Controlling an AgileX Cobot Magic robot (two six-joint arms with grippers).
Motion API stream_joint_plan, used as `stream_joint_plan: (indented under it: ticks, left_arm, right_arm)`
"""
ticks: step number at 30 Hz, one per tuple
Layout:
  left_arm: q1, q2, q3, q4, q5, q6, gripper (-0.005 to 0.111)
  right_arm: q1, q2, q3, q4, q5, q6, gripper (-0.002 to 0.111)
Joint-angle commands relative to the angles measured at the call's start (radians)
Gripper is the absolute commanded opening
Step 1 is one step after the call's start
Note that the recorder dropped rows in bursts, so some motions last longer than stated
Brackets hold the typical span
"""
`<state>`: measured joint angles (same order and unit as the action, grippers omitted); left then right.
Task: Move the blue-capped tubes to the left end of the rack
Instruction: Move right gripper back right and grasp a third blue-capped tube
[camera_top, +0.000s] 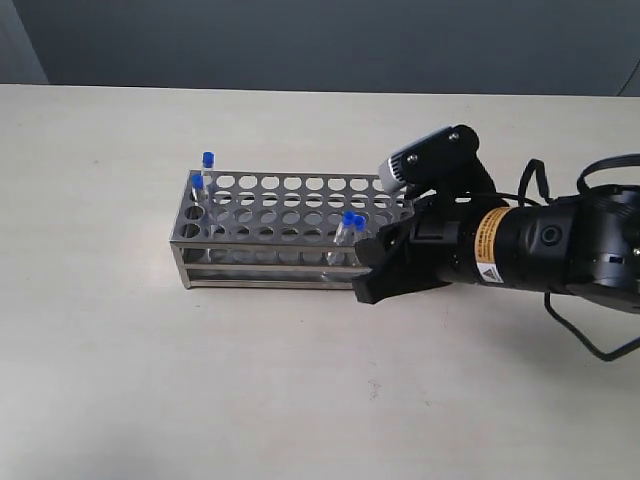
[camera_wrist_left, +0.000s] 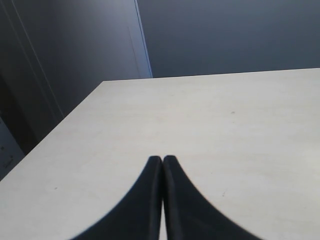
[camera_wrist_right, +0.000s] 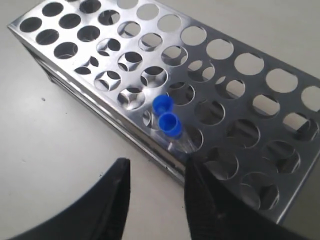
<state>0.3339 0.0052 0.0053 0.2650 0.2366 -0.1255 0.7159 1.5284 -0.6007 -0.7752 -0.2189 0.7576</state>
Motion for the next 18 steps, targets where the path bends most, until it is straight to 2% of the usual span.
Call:
stream_joint_plan:
  ticks: [1, 9, 18]
  left_arm:
    - [-0.007, -0.005, -0.005, -0.003, -0.002, -0.002, 0.001]
    - [-0.007, -0.005, -0.005, -0.003, -0.002, -0.002, 0.001]
    - [-0.007, -0.005, -0.005, -0.003, -0.002, -0.002, 0.001]
  right_arm:
    - [-0.005, 0.033, -0.003, 0.000, -0.040, -0.026, 0.036]
    - [-0.005, 0.103, -0.079, 0.000, -0.037, -0.052, 0.036]
    - [-0.005, 0.122, -0.115, -0.004, 0.046, -0.078, 0.036]
